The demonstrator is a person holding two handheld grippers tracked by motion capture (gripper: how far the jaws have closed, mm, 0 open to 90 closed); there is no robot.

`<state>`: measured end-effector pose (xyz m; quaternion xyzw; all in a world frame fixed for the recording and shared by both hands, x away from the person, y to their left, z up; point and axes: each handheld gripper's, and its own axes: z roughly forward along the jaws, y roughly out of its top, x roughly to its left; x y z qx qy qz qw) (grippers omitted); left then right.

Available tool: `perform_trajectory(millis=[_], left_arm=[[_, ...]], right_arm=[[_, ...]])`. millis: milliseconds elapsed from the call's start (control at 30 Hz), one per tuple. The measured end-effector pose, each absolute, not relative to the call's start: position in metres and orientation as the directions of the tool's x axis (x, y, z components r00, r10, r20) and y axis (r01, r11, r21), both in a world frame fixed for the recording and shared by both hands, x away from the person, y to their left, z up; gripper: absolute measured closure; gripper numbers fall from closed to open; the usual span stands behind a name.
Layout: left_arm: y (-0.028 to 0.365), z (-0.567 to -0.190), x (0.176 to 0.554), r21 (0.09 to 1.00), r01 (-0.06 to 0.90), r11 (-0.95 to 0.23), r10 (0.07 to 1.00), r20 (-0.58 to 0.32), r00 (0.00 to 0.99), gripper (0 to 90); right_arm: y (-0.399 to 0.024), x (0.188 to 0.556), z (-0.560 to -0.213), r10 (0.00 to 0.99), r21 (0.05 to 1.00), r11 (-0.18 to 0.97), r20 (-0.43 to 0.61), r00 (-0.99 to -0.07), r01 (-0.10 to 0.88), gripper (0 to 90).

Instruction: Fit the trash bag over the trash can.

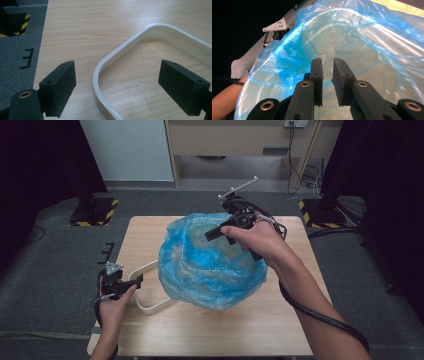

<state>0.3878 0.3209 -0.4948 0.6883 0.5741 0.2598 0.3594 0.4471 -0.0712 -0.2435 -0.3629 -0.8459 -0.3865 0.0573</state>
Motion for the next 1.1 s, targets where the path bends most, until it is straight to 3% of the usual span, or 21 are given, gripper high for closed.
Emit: perform_trajectory(millis=[500,1100], left_arm=[[0.323,-0.496,0.387,0.791,0.607,-0.082,0.978,-0.054,0.202,14.0],[0.321,-0.497,0.388,0.788,0.610,-0.086,0.977,-0.053,0.207,14.0]], right_arm=[[-0.112,0.438,-0.232,0.555,0.668,0.380,0.389,-0.735,0.640,78.0],[-0.174,0.443,-0.225,0.607,0.700,0.251,0.425,-0.672,0.669,78.0]])
